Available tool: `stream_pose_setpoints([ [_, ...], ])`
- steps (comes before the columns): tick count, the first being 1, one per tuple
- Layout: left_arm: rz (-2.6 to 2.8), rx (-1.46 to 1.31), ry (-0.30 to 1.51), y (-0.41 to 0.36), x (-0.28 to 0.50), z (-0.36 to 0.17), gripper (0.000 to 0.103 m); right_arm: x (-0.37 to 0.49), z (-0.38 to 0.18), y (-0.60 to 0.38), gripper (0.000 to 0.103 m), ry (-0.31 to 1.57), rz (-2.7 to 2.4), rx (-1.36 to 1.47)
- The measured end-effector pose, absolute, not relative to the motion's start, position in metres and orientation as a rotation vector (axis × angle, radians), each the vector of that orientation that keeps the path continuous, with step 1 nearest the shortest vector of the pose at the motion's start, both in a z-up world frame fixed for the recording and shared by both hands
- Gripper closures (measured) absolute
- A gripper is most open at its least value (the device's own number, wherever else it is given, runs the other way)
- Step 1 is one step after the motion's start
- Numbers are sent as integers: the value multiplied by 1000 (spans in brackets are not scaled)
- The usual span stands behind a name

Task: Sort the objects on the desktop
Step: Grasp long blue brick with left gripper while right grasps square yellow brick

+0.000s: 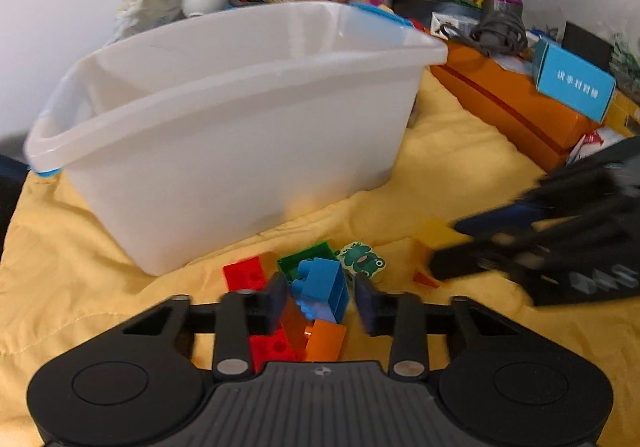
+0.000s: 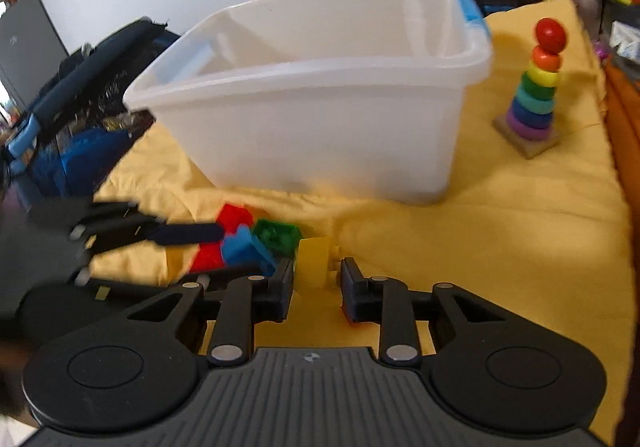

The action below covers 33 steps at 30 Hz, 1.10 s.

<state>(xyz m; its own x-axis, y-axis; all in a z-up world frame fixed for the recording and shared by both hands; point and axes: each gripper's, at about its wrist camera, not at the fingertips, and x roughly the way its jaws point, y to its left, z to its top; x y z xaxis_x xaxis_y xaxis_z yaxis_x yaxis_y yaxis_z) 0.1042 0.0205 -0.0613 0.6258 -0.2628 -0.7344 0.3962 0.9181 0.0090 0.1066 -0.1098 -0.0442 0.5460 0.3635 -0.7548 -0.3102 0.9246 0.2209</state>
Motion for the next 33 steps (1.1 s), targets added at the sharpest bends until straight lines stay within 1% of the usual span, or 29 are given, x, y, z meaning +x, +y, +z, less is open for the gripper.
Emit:
stream_pose_setpoints([
  [1, -386, 168, 812, 20, 104, -62, 79, 101, -44, -111, 74, 907, 397, 53],
  [4, -416, 191, 747, 15, 89, -52, 79, 83, -45, -113, 74, 908, 393, 1],
  [8, -432, 339, 689, 10, 51, -40, 79, 64, -54, -117, 74, 932, 388, -45],
  [10, -424, 450, 679, 10, 29, -45, 78, 57, -59, -116, 74, 942, 393, -79],
  [12, -423, 520, 708, 9, 16, -56, 78, 50, -64, -110, 74, 932, 380, -176],
  [14, -440, 551, 751, 4, 3, -70, 76, 44, -71, -101, 74, 907, 371, -290],
  [17, -456, 537, 727, 1, -15, -71, 67, 36, -80, -91, 73, 910, 384, -380],
  [19, -465, 512, 716, 0, -25, -68, 65, 32, -79, -88, 73, 912, 409, -359],
  [25, -520, 474, 714, -5, -42, -70, 62, 21, -70, -85, 66, 853, 430, -354],
  [29, -543, 452, 727, -9, -40, -73, 60, 21, -64, -85, 65, 809, 478, -320],
  [33, -569, 419, 737, -13, -41, -72, 59, 29, -66, -88, 66, 846, 532, -210],
])
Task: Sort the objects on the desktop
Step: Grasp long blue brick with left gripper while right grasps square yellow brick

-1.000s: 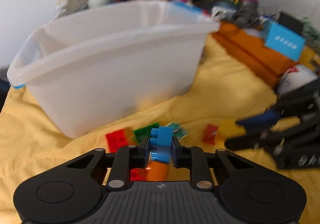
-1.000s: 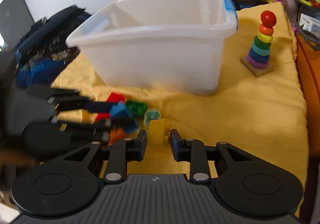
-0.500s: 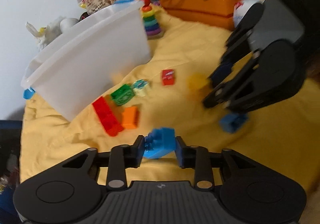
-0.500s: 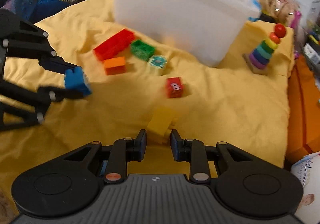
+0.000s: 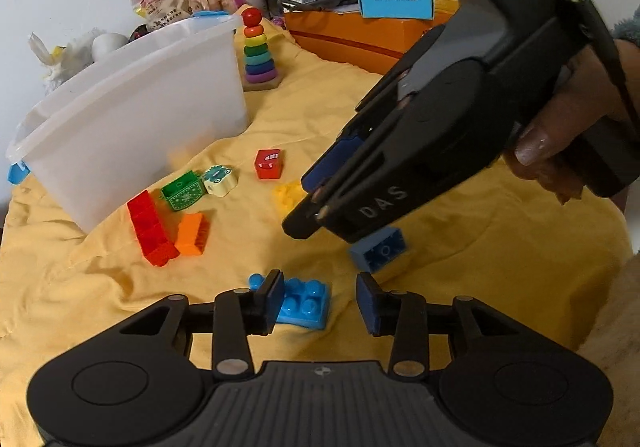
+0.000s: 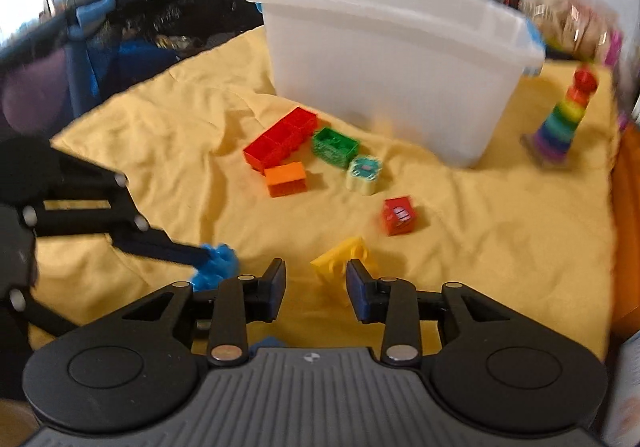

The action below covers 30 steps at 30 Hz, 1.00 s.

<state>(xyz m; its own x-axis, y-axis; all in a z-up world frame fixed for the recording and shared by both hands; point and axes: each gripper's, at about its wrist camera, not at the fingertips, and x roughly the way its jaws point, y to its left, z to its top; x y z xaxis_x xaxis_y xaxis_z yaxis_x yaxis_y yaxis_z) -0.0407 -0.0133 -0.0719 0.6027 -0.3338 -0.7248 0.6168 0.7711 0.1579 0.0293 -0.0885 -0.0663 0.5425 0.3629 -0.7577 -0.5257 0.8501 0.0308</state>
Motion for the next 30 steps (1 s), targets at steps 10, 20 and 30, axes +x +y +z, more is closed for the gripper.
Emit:
stream_pose_setpoints([
  [10, -432, 143, 901, 8, -21, -58, 59, 31, -59, -97, 49, 836, 480, -197],
  [20, -353, 33, 995, 3, 11, -80, 60, 33, -65, -95, 46, 842, 491, -237],
  [30, -294, 76, 1002, 33, 26, -82, 70, 40, -69, -92, 46, 840, 526, -283],
])
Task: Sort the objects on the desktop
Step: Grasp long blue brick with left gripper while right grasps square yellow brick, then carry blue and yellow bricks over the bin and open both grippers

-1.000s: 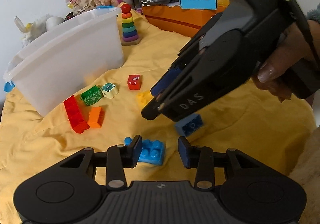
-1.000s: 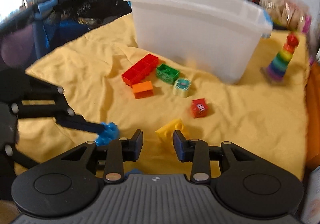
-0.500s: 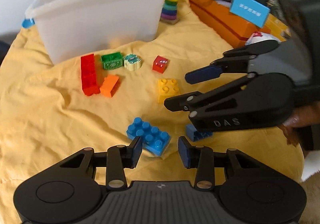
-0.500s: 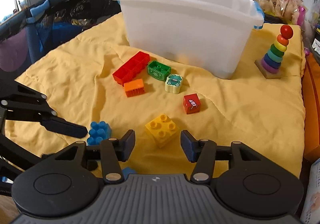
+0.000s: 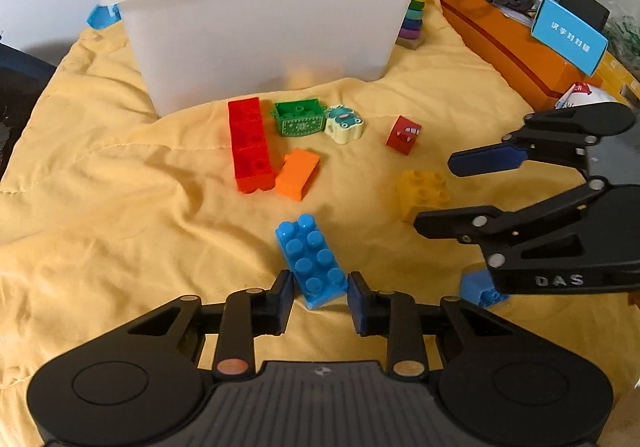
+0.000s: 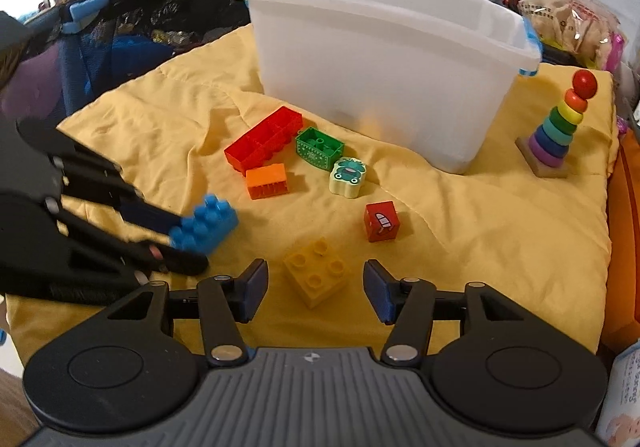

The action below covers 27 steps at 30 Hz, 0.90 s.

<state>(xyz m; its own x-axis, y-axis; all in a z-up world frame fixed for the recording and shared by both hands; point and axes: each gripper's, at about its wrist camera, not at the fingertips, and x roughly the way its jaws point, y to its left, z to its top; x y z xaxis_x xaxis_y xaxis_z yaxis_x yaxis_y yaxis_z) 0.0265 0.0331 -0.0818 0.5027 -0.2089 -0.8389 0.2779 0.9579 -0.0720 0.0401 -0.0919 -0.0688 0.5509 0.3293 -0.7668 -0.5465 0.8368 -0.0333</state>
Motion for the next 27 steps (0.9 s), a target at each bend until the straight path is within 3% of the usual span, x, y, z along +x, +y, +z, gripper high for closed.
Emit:
stream_pose_setpoints([
  [3, -301, 90, 995, 30, 27, -84, 67, 46, -78, -88, 46, 857, 523, -299],
  [5, -314, 110, 984, 27, 27, -83, 71, 50, -83, -88, 46, 871, 513, -288],
  [8, -330, 98, 973, 30, 28, -79, 72, 54, -89, -90, 59, 902, 515, -257],
  [12, -325, 107, 913, 35, 29, -61, 72, 55, -82, -93, 64, 901, 506, -232],
  [20, -297, 88, 620, 53, 48, 40, 72, 54, -17, -96, 64, 715, 460, -236],
  [27, -245, 126, 541, 62, 107, 73, 72, 98, 44, -95, 64, 561, 382, -189],
])
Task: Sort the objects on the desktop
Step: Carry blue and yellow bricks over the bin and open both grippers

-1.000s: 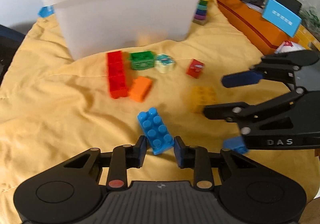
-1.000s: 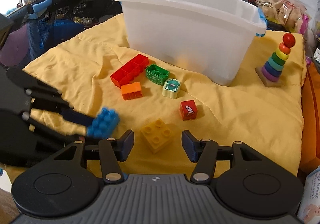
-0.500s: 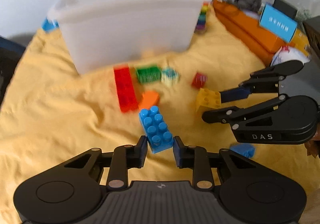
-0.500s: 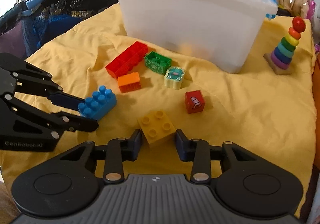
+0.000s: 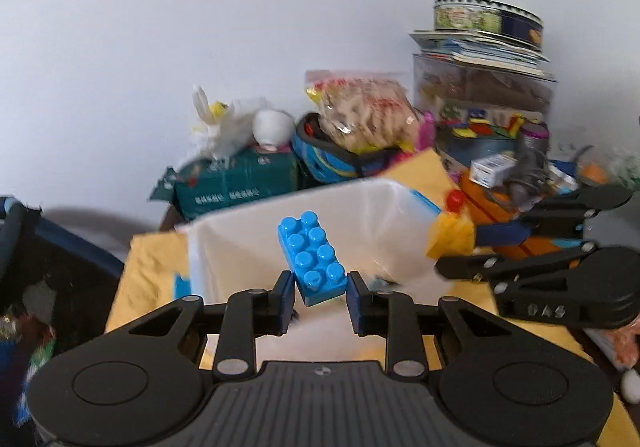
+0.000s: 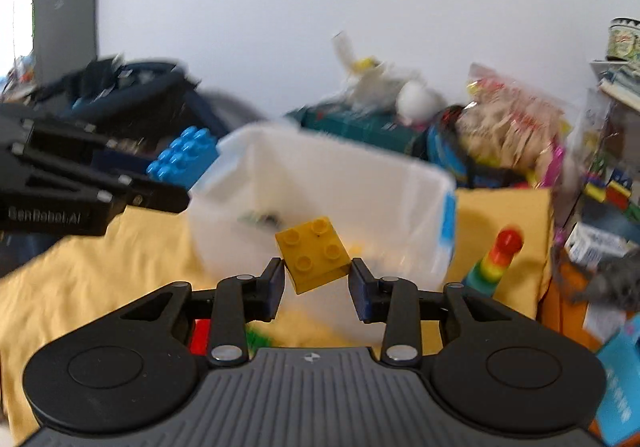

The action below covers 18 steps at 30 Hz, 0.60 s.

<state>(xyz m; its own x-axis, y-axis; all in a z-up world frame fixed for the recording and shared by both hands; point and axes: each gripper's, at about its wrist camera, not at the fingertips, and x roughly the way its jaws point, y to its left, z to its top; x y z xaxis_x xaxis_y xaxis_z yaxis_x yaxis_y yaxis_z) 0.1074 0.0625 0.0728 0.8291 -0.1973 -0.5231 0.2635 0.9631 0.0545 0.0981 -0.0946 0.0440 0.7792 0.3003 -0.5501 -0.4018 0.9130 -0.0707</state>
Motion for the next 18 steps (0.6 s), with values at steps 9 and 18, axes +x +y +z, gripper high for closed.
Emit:
stream_pose_setpoints([
  [9, -178, 118, 666, 70, 157, 24, 71, 164, 29, -90, 63, 634, 270, -127],
  [18, -198, 51, 556, 82, 115, 53, 51, 148, 34, -91, 58, 599, 291, -128],
])
